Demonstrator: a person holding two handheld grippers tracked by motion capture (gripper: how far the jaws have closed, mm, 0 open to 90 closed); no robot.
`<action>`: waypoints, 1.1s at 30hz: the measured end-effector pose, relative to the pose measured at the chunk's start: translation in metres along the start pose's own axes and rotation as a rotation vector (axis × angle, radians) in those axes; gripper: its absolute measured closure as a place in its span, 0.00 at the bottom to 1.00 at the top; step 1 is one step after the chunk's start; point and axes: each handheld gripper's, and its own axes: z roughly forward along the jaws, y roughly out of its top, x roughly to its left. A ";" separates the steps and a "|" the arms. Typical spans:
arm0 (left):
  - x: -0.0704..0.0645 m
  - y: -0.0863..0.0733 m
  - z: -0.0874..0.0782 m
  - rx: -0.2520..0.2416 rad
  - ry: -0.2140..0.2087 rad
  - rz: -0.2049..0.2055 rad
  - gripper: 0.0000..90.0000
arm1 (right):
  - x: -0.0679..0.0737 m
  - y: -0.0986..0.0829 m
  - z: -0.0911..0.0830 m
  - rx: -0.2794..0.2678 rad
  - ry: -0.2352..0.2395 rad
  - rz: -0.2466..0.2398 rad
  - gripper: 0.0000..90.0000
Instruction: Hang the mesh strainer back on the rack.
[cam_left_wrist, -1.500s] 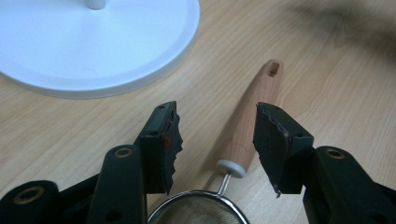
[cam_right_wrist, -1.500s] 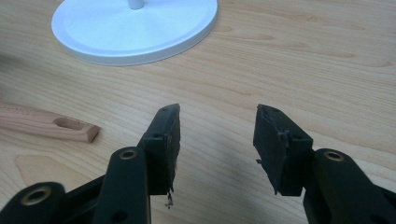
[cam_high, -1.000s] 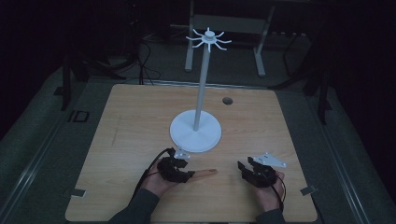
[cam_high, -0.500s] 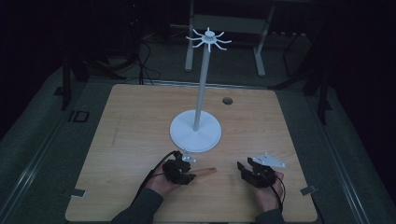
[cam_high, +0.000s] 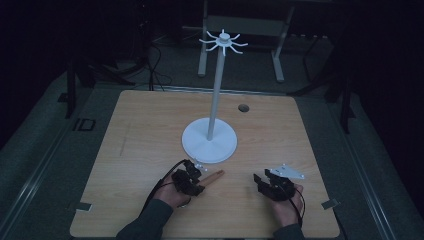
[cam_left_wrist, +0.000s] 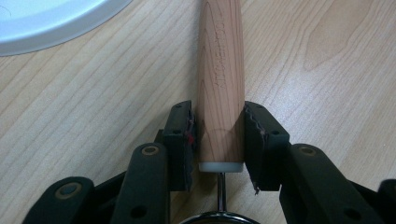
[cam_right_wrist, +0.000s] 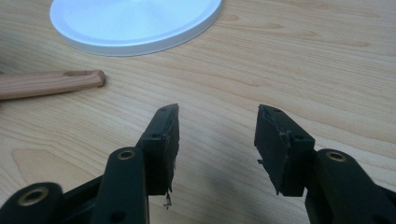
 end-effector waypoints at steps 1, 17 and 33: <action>0.000 0.000 0.000 0.008 0.001 -0.001 0.72 | 0.000 0.000 0.000 0.000 0.001 0.003 0.55; 0.001 0.007 -0.002 0.078 0.012 0.020 0.76 | 0.000 0.000 0.001 0.000 -0.006 -0.011 0.55; 0.002 0.010 -0.017 -0.033 0.035 -0.014 0.76 | 0.000 -0.001 0.002 0.000 -0.009 -0.007 0.55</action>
